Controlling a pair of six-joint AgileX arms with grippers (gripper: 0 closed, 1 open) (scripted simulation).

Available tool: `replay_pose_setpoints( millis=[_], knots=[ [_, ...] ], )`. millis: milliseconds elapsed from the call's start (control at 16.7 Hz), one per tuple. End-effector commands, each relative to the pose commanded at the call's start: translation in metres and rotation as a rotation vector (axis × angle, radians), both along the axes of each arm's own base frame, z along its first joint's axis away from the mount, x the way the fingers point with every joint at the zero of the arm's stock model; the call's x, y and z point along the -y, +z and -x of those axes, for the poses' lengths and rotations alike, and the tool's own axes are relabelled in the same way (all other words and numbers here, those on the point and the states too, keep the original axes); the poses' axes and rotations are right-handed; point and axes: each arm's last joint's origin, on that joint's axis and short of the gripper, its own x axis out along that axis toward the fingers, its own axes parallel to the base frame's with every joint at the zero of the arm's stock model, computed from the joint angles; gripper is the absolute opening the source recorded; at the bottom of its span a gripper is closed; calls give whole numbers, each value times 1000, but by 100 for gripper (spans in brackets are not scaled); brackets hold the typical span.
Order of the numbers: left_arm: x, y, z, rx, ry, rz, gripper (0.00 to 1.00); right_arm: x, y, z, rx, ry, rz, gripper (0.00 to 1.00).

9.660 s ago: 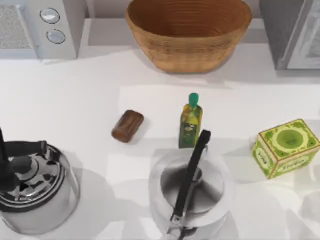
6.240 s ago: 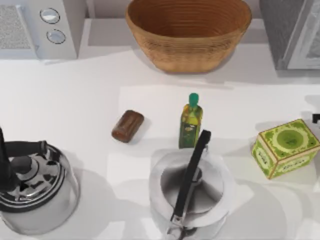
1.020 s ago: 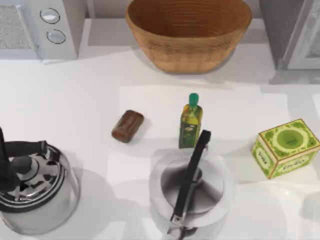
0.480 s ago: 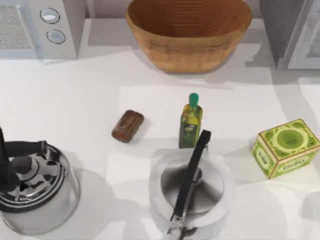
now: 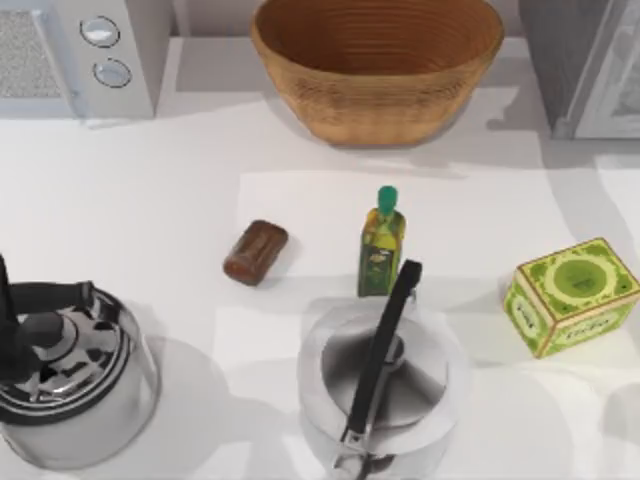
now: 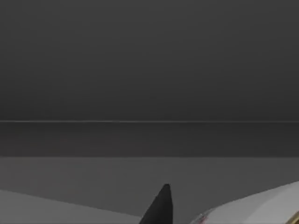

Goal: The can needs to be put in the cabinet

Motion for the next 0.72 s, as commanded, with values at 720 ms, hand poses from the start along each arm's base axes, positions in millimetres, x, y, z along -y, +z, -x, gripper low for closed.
replay_pose_setpoints(
  millis=[720],
  knots=[
    [0, 0, 0, 0, 0, 0, 100, -1, 22, -125, -19, -10, -3, 0]
  ],
)
